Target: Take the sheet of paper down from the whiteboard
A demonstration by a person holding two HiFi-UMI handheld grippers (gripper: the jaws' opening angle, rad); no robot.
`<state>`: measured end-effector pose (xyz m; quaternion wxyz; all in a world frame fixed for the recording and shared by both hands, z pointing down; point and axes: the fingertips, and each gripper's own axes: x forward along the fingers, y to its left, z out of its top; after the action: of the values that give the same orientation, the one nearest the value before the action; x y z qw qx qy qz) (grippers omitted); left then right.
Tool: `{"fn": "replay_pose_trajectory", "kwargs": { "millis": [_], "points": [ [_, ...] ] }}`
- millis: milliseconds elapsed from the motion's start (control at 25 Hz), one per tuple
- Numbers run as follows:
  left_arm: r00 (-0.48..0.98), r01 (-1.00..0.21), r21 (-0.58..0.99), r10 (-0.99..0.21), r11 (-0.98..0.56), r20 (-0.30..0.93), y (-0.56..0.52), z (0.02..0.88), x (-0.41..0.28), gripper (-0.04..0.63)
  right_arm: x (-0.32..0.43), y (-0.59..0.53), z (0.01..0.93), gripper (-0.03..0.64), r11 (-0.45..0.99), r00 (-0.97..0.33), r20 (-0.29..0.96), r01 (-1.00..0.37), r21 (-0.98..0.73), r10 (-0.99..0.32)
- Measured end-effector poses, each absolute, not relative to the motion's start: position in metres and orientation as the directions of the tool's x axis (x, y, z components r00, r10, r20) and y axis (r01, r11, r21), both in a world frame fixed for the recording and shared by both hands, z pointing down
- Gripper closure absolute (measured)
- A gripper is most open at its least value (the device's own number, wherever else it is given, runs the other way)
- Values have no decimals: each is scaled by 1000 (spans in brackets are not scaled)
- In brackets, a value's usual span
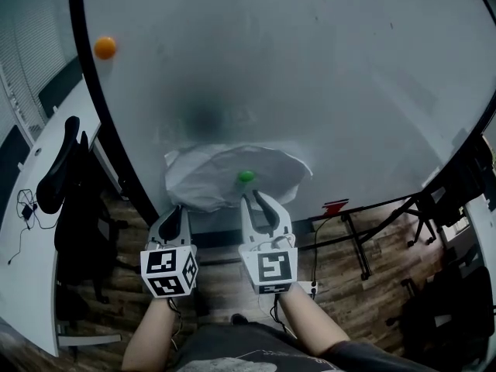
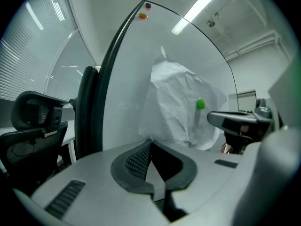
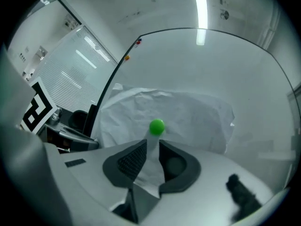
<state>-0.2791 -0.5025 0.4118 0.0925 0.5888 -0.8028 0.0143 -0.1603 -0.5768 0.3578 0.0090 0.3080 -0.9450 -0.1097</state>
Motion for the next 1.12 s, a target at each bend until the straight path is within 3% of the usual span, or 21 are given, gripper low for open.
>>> {"fn": "replay_pose_trajectory", "kwargs": {
  "millis": [120, 640, 1120],
  "points": [
    [-287, -949, 83, -944, 303, 165, -501, 411, -278, 580, -164, -579, 341, 501, 754, -792, -103, -606, 254, -602],
    [-261, -958, 74, -950, 277, 173, -495, 414, -277, 580, -176, -594, 326, 495, 632, -694, -169, -713, 304, -700],
    [-216, -969, 91, -964, 231, 153, -491, 410, -279, 580, -176, -592, 326, 497, 616, -691, -185, -713, 333, -699]
  ]
}}
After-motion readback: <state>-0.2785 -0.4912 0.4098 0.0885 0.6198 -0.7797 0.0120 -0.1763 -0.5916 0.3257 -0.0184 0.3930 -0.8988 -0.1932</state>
